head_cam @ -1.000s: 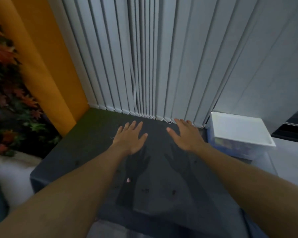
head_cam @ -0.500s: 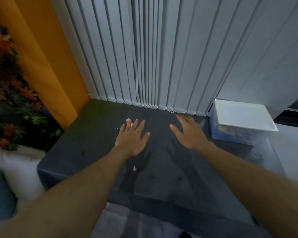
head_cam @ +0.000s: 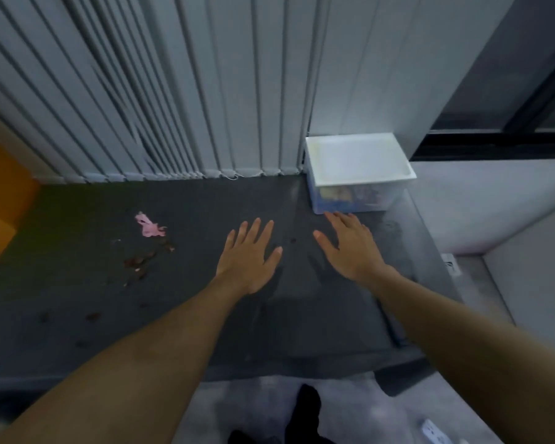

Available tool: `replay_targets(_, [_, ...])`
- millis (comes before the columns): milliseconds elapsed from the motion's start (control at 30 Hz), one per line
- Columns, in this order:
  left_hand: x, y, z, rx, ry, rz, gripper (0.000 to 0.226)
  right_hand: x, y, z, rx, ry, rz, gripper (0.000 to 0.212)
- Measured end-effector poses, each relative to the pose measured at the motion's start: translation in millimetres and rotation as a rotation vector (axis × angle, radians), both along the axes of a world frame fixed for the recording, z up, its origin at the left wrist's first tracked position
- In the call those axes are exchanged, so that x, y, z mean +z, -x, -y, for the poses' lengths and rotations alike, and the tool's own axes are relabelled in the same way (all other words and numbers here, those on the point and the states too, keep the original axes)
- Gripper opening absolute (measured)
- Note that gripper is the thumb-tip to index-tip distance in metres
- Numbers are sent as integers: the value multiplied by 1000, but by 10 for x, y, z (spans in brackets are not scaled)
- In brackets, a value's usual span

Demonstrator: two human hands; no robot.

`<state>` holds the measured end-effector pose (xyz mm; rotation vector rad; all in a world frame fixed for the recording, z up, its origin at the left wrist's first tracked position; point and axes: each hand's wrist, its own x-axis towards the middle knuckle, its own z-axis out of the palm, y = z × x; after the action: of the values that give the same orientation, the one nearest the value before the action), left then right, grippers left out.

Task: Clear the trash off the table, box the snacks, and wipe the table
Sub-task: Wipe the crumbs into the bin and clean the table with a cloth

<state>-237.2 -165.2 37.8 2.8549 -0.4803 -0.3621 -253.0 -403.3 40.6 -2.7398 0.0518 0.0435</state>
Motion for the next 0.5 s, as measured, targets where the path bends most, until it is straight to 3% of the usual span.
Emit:
replay_targets(267, [-541,25,1099,-204,-83,-149,69,-523,512,938,-205,24,-120,68])
replay_targets(500, [-1017,132,1632,-270,-198,-345,77,-1040,949,1398,-284,64,-413,72])
